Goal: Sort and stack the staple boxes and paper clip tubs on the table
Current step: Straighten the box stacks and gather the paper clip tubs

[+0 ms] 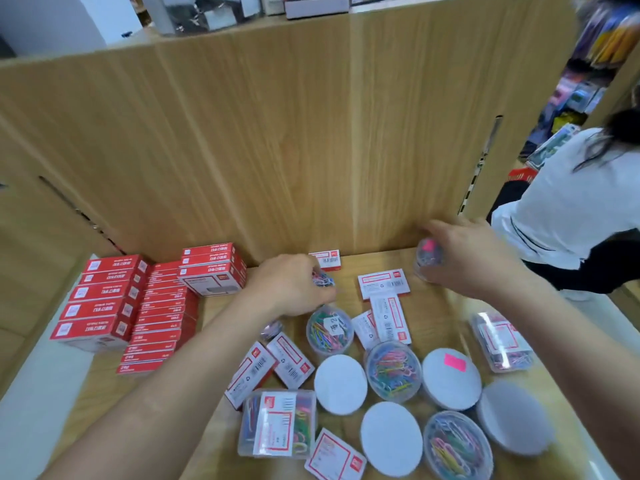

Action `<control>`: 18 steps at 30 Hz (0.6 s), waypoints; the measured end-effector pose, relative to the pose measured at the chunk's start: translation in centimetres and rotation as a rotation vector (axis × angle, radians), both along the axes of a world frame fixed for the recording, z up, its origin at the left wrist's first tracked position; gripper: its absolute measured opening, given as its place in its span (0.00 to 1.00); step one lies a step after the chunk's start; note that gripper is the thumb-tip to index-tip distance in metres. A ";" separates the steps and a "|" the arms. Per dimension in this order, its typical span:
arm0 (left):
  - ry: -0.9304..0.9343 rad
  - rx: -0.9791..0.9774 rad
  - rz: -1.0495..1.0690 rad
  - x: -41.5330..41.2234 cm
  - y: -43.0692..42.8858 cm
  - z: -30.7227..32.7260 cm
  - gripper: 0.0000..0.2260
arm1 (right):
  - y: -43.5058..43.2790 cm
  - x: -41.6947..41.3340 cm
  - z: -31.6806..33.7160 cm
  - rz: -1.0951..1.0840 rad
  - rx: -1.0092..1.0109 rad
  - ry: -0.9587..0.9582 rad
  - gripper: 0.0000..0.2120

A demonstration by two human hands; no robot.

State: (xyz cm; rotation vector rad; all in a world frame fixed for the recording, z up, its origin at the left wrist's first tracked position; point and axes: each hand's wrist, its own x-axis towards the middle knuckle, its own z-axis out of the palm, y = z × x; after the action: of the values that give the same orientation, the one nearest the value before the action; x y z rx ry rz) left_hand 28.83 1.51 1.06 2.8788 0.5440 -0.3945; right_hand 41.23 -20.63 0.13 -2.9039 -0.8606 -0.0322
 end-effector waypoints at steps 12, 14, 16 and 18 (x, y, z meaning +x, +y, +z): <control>-0.087 0.228 -0.001 3.7 -3.4 0.3 0.12 | 8.5 -1.5 -1.3 0.297 0.222 0.545 0.11; -0.068 0.255 0.002 3.8 -4.0 0.5 0.15 | 8.3 -1.1 -1.0 0.277 0.346 0.604 0.10; -0.043 0.270 0.009 3.8 -4.4 0.3 0.17 | 7.4 -0.8 -0.4 0.304 0.418 0.614 0.12; -0.020 0.283 0.025 4.0 -4.8 -0.2 0.18 | 6.0 -0.3 0.4 0.379 0.316 0.525 0.17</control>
State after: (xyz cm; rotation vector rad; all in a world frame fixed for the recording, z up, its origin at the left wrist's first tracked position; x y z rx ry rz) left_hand 32.88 -3.25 0.88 3.1364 0.6823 -0.3063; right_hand 40.96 -14.66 0.55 -2.2503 -1.1467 0.5446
